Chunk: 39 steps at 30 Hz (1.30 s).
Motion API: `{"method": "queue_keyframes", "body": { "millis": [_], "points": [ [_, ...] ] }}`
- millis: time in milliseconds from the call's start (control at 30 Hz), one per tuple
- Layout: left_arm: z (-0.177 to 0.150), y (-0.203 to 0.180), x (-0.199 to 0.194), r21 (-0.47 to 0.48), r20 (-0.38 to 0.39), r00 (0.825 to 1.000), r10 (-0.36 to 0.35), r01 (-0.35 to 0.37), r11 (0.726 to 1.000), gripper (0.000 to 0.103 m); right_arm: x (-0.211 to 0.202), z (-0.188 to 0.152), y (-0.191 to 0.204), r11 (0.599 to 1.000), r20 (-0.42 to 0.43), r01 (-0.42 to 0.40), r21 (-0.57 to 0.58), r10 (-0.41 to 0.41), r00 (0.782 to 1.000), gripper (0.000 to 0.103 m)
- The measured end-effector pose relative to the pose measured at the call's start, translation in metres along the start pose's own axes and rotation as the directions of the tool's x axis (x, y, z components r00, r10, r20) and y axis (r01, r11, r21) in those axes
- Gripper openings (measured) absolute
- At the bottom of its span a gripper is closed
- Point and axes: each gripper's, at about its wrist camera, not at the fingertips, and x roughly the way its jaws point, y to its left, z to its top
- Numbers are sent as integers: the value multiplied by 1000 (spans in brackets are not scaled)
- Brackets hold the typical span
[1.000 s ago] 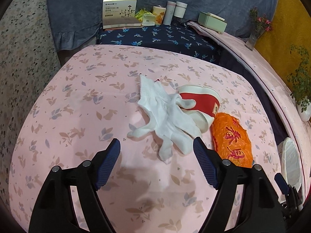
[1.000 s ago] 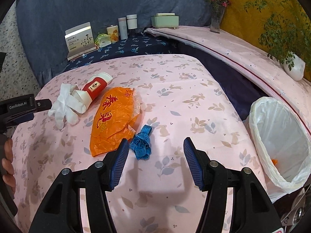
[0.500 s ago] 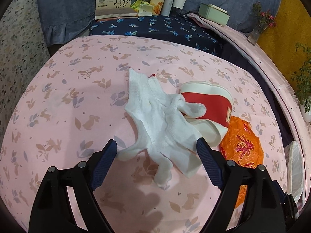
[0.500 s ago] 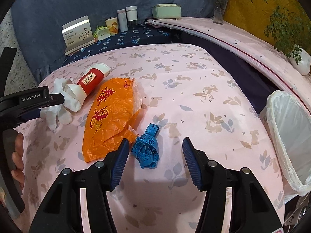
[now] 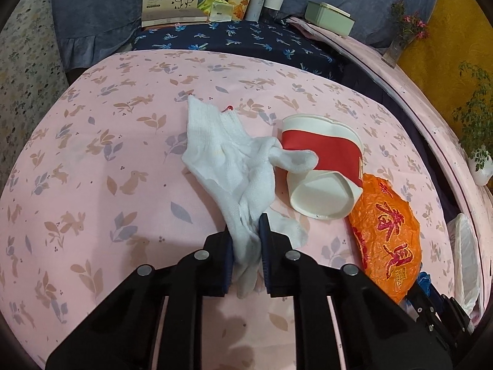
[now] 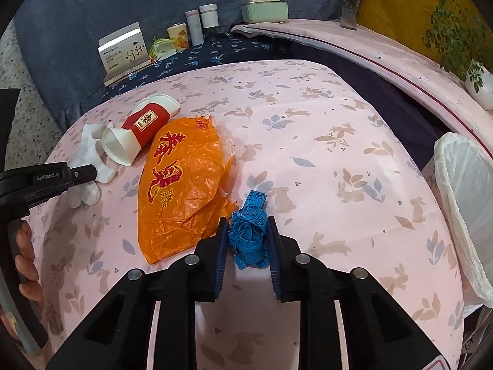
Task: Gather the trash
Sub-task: 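Carry glove and blue cloth over the bin and open both tools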
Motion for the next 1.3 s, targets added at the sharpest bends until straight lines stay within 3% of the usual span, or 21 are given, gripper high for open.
{"method": "queue_keyframes", "body": {
  "millis": [300,700,1300],
  "points": [
    [-10,-20,-37,21,41,998,-36,35,999,14,-31,-4,-20,999,44,10,44,-12,999,21],
    [-32,-97,-78,142,71,992,-105,94,985,14,-81,-7,-55,995,118,19,96,-30,993,21],
    [-72,-219,-85,329,32,988,-150,131,935,14,-122,-22,-144,975,175,46,217,-85,981,22]
  ]
}}
